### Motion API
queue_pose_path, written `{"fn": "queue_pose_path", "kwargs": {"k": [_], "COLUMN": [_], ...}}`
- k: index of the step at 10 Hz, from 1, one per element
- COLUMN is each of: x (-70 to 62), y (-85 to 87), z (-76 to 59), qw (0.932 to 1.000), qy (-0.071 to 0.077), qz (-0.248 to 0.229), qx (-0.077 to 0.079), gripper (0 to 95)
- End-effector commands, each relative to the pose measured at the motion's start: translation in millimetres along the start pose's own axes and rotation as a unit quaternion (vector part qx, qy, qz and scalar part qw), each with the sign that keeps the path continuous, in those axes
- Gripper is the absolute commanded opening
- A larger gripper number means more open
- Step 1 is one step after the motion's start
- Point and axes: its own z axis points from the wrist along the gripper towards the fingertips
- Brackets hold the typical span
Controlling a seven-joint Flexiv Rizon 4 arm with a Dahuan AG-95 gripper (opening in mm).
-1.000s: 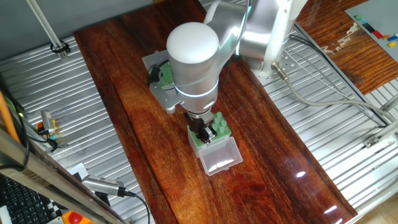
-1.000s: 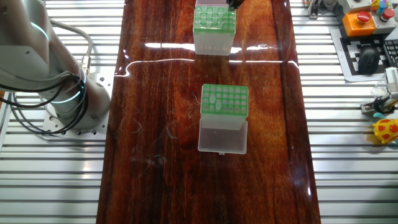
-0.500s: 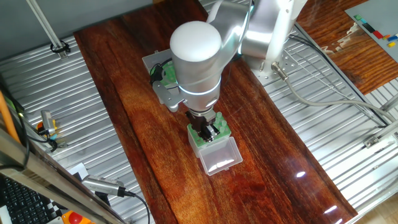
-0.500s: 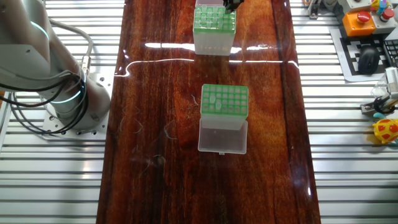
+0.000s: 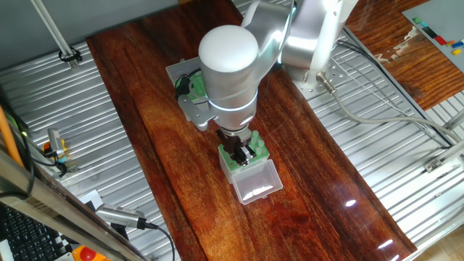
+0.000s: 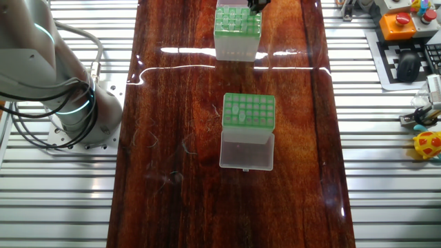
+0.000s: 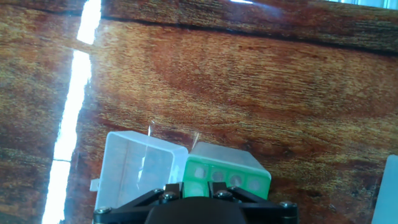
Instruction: Transfer all large pipette tips from one holder to another
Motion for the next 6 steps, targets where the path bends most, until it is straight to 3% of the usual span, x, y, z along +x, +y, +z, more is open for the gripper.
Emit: {"fn": "queue_pose_path", "kwargs": {"k": [1,6], "x": [0.0,2.3], "y": [-0.2,-1.7], "z": [0.3,-7.8], "qw": [1.0000,1.0000], "qy": [-0.001,-0.002], "qz": [0.000,-0.009], "qx": [0.000,-0.001], "gripper": [0.0,0.0]}}
